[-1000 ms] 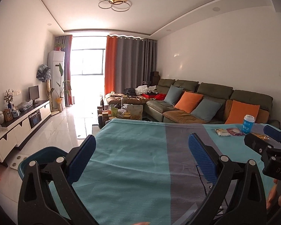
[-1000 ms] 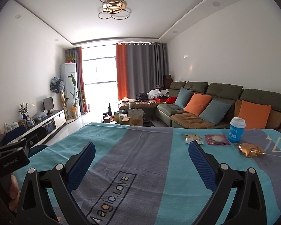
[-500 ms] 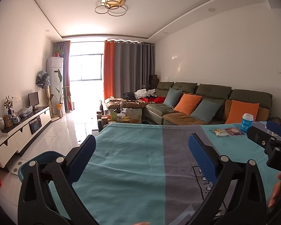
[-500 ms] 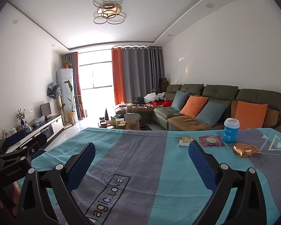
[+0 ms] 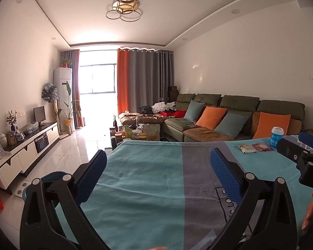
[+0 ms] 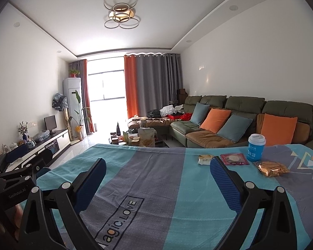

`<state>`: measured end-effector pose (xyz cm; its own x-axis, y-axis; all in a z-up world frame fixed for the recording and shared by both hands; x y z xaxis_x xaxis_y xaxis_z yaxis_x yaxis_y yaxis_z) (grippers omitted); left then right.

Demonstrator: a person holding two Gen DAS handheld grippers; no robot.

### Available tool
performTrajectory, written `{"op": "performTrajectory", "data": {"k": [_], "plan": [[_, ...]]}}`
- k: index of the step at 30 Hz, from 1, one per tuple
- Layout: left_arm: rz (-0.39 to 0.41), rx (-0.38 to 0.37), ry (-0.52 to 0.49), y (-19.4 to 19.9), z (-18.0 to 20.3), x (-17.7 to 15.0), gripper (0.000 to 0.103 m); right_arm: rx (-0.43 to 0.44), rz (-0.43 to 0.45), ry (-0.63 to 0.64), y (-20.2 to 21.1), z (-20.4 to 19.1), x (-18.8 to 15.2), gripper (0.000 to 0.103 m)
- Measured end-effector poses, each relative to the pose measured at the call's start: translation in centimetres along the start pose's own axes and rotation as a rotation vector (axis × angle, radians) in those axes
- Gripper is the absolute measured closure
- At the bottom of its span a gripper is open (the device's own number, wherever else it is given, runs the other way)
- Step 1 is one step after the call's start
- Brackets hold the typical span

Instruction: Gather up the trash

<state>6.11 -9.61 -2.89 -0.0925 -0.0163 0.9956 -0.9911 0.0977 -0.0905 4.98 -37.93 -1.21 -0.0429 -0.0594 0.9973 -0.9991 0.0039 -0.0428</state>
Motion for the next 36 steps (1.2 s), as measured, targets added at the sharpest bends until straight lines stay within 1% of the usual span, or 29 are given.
{"op": "performTrajectory", "data": {"k": [36], "plan": [[0.006, 0.005, -0.006, 0.16, -0.4, 0.18, 0.006, 0.003, 0.009, -0.004, 0.16, -0.2, 0.3, 0.007]]}}
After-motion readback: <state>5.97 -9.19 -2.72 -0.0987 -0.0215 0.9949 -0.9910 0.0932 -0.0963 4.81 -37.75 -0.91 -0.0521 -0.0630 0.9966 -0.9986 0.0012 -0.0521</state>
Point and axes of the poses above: each gripper's, at about its wrist camera, not at the fingertips, and y roughly against the way its jaws point, z to its right, x to its top, the point moved 2 cm from there along -y, roughly the way its jaws point, and after that the axes turned 14 degrees about z, right-handed, at the moved point
